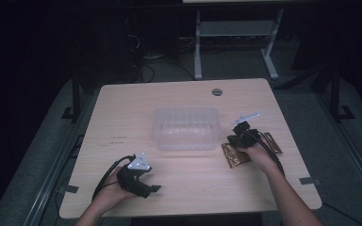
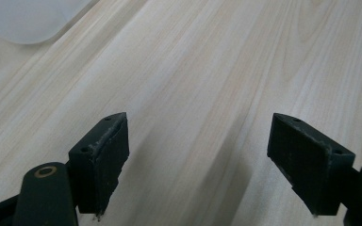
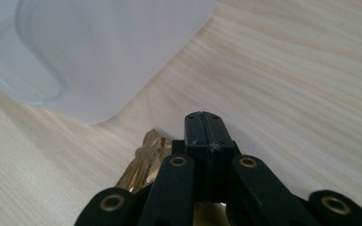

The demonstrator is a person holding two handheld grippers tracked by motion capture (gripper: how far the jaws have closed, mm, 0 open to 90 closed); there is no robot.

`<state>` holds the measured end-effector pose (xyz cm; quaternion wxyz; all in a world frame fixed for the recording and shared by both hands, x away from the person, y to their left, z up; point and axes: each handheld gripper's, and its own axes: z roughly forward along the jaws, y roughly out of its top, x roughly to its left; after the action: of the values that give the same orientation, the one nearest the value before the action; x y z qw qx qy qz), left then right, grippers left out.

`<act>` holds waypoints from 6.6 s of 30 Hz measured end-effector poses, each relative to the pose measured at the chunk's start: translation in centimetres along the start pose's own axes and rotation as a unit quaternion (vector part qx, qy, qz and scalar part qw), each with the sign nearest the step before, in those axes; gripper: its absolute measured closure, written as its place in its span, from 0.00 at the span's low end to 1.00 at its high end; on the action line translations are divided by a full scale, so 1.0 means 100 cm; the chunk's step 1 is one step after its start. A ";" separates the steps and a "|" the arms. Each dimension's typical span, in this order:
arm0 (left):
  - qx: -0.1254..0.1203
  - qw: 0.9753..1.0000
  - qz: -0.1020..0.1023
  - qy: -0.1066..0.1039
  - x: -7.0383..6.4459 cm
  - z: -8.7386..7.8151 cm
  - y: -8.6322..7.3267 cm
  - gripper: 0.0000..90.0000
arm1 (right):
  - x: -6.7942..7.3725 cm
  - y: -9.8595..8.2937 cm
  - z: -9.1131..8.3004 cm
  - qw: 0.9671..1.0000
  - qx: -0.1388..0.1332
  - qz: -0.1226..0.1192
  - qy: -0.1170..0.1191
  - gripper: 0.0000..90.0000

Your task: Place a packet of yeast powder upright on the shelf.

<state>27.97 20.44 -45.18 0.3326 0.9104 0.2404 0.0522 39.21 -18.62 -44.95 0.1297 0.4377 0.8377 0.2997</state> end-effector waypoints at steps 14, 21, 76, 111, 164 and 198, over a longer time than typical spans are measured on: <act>0.002 1.000 0.003 -0.001 0.001 -0.002 -0.001 0.23 | 0.015 -0.014 -0.009 0.999 0.023 -0.023 0.021 0.99; 0.004 1.000 0.005 0.000 0.000 -0.002 0.000 0.23 | 0.022 -0.031 -0.028 0.998 0.032 -0.037 0.029 0.99; -0.003 1.000 0.009 -0.004 -0.007 -0.001 0.005 0.23 | -0.003 -0.069 -0.053 0.998 0.049 -0.009 0.045 1.00; -0.041 0.996 0.054 -0.066 -0.053 0.028 0.070 0.99 | 0.056 -0.073 -0.071 0.990 0.015 -0.008 0.142 0.46; 0.026 0.996 0.055 -0.069 -0.061 0.087 0.097 1.00 | 0.052 -0.064 -0.018 0.947 0.045 0.094 0.302 0.55; 0.004 0.995 0.043 -0.090 -0.054 0.064 0.090 0.99 | 0.052 -0.062 -0.036 0.947 0.012 0.076 0.311 0.91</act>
<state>28.46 8.17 -44.11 0.3464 0.9224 0.1702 -0.0168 30.37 -18.50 -45.66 -0.1657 0.3861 0.8043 0.4201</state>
